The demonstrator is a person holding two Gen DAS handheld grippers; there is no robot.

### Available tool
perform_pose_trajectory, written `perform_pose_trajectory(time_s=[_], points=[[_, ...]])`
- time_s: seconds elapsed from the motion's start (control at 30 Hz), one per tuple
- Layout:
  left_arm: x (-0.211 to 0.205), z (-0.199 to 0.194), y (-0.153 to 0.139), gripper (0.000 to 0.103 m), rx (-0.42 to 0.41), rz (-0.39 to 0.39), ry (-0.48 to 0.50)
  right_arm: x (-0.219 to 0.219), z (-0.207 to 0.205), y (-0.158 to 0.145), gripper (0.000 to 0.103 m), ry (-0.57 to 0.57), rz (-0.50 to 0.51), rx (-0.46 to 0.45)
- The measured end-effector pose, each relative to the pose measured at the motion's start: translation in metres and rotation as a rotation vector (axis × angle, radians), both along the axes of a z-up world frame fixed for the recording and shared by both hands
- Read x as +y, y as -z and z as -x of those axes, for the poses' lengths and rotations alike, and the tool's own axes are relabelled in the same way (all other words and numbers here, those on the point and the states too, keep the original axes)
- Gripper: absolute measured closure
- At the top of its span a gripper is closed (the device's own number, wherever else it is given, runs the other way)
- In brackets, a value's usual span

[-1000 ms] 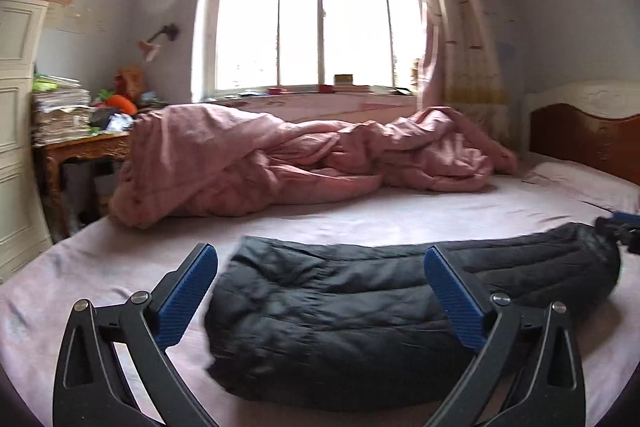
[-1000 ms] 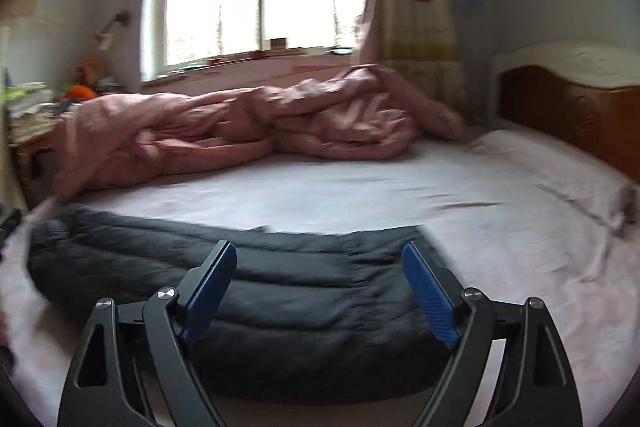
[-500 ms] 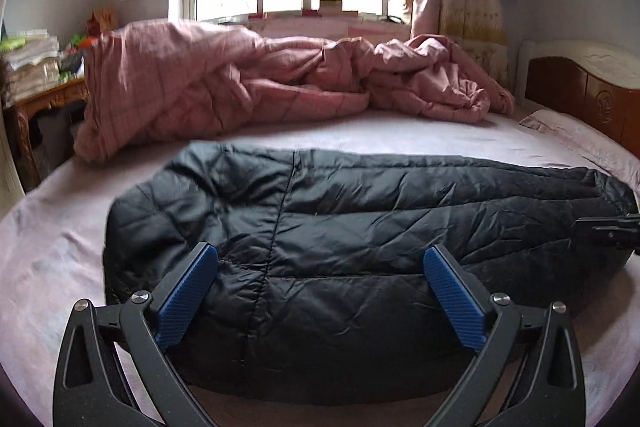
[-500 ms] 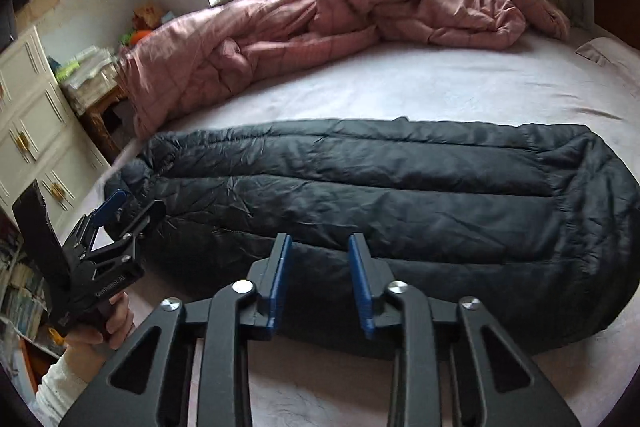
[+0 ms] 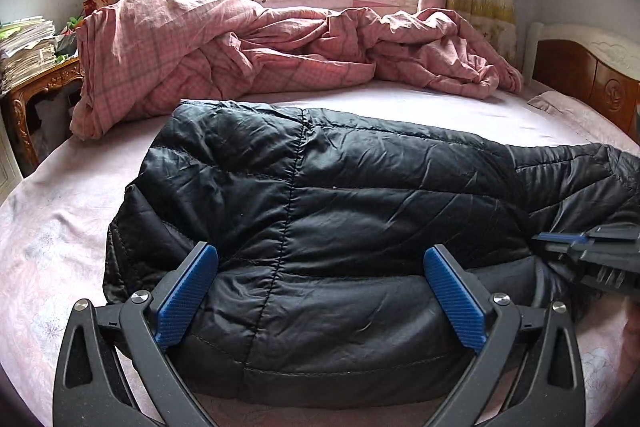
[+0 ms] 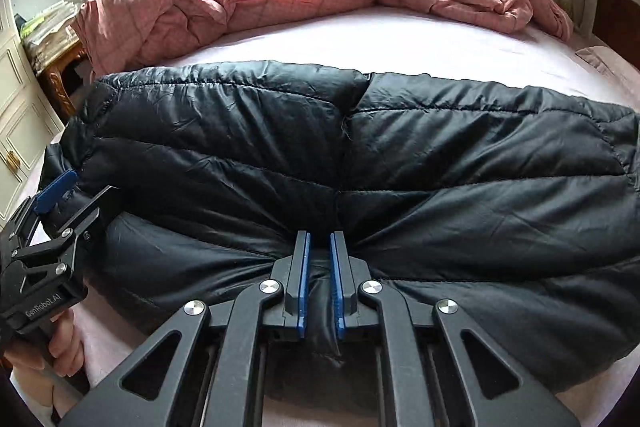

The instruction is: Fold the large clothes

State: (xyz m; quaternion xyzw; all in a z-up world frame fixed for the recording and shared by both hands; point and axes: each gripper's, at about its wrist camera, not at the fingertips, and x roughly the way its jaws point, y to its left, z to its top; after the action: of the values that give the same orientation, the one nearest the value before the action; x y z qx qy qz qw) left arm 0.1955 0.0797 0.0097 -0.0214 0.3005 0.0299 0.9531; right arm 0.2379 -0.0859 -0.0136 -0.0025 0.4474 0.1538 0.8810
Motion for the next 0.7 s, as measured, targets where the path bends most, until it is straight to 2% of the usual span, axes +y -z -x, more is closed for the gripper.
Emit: perform_pose_trajectory(time_s=[0.07, 0.1, 0.17, 0.27, 0.37, 0.43, 0.5, 0.57, 0.67, 0.7], points=[[0.002, -0.001, 0.001, 0.001, 0.005, 0.007, -0.002, -0.010, -0.008, -0.016, 0.091, 0.034, -0.066, 0.022], [0.002, -0.001, 0.001, 0.001, 0.005, 0.010, -0.002, -0.015, -0.013, -0.028, 0.091, 0.063, -0.099, -0.003], [0.002, 0.000, 0.001, 0.001, 0.004, 0.012, -0.002, -0.016, -0.024, -0.039, 0.091, 0.088, -0.101, -0.019], [0.002, 0.000, 0.000, 0.001, 0.003, 0.012, -0.002, -0.012, -0.051, -0.032, 0.093, 0.121, -0.083, 0.023], [0.001, -0.001, -0.001, 0.001, 0.004, 0.005, 0.002, -0.007, -0.074, 0.000, 0.095, 0.111, -0.072, 0.134], [-0.001, -0.002, 0.000, 0.001, 0.008, -0.009, -0.001, -0.001, -0.080, 0.010, 0.100, 0.065, -0.002, 0.152], [-0.002, -0.003, 0.000, 0.001, 0.016, -0.019, -0.008, 0.002, -0.084, 0.003, 0.101, 0.058, 0.027, 0.179], [-0.001, -0.004, 0.001, 0.001, 0.023, -0.009, -0.009, -0.001, -0.092, -0.011, 0.101, 0.086, -0.014, 0.201], [0.001, -0.005, 0.001, 0.001, 0.023, 0.000, -0.009, 0.000, -0.102, -0.029, 0.101, 0.121, -0.031, 0.142], [0.000, -0.005, 0.001, 0.001, 0.021, -0.002, -0.008, 0.002, -0.108, -0.027, 0.101, 0.131, -0.024, 0.149]])
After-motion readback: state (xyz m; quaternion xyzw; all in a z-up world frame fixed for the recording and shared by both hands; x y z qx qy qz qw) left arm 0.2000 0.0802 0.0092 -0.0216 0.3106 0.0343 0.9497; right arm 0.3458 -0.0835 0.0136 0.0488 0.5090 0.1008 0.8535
